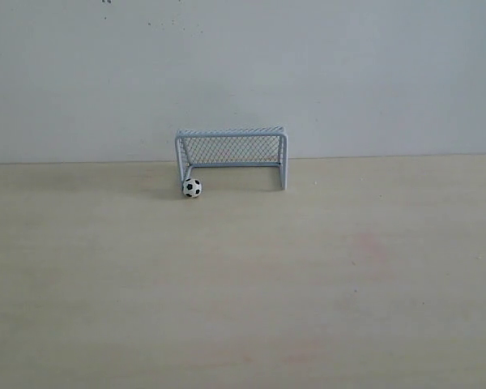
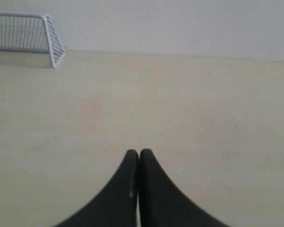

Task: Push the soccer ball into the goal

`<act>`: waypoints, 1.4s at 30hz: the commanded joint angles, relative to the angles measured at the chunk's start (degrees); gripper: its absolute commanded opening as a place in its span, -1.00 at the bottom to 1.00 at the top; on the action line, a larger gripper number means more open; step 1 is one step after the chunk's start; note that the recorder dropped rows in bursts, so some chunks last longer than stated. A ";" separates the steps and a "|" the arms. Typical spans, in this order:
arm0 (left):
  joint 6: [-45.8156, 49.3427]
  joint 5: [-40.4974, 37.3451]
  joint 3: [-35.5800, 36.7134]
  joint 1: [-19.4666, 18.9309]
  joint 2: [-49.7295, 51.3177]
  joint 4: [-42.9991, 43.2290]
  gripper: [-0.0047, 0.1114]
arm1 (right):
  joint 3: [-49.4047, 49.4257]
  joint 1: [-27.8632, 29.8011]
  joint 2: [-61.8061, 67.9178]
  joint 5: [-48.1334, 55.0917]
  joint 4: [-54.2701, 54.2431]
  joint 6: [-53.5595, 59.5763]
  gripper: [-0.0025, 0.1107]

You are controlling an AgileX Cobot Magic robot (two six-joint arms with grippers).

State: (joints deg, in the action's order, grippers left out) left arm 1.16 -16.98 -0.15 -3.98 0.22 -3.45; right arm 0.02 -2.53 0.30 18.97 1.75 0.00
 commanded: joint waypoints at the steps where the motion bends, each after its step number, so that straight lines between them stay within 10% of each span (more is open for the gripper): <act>1: -0.40 0.01 0.15 0.48 -0.22 -0.61 -0.84 | -0.02 0.25 -0.30 0.64 -1.42 0.41 -0.96; 42: -0.40 0.01 0.15 0.48 -0.22 -0.61 -0.84 | -0.02 1.38 -0.30 0.95 -1.42 0.00 -0.96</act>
State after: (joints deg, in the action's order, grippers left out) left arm 1.16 -16.98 -0.15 -3.98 0.22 -3.45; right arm 0.02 -1.32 0.30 20.26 0.46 0.00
